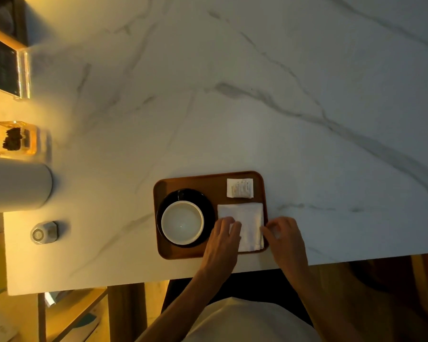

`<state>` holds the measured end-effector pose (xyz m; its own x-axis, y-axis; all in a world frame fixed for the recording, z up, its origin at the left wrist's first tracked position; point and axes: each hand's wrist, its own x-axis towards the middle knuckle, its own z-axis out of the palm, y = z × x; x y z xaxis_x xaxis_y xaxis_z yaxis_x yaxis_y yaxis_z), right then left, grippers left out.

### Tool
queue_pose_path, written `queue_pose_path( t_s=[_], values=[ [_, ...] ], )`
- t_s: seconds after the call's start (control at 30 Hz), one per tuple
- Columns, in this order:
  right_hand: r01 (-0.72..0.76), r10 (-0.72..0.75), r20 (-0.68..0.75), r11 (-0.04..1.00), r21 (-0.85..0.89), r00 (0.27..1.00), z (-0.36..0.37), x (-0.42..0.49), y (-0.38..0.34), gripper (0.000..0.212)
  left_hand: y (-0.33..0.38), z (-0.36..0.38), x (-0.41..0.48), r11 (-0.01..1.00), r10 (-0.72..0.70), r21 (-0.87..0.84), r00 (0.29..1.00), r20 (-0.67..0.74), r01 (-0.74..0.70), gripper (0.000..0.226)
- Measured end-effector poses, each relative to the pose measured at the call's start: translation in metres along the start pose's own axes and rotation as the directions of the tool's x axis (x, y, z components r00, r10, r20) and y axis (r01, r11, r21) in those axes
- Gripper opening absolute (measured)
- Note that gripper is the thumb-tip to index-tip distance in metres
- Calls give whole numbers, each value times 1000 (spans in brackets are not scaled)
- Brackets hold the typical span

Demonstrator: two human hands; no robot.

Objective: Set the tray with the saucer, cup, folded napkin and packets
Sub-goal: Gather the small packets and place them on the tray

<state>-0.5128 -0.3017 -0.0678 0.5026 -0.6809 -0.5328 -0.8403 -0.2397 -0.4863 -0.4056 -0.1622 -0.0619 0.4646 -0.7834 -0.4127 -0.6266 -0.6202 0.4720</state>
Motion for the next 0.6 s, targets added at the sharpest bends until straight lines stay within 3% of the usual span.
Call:
queue_pose_path(
  t_s=[0.13, 0.33, 0.6],
  values=[
    [-40, 42, 62, 998, -45, 997, 9, -21, 9, 25, -6, 15, -23, 995, -75, 62, 997, 10, 75, 52],
    [-25, 31, 47, 993, -114, 998, 11, -16, 6, 21, -7, 20, -20, 994, -84, 78, 996, 23, 82, 64],
    [-2, 5, 28, 993, -114, 1000, 14, -16, 5, 15, -9, 25, -21, 990, -118, 82, 992, 37, 115, 67]
  ],
)
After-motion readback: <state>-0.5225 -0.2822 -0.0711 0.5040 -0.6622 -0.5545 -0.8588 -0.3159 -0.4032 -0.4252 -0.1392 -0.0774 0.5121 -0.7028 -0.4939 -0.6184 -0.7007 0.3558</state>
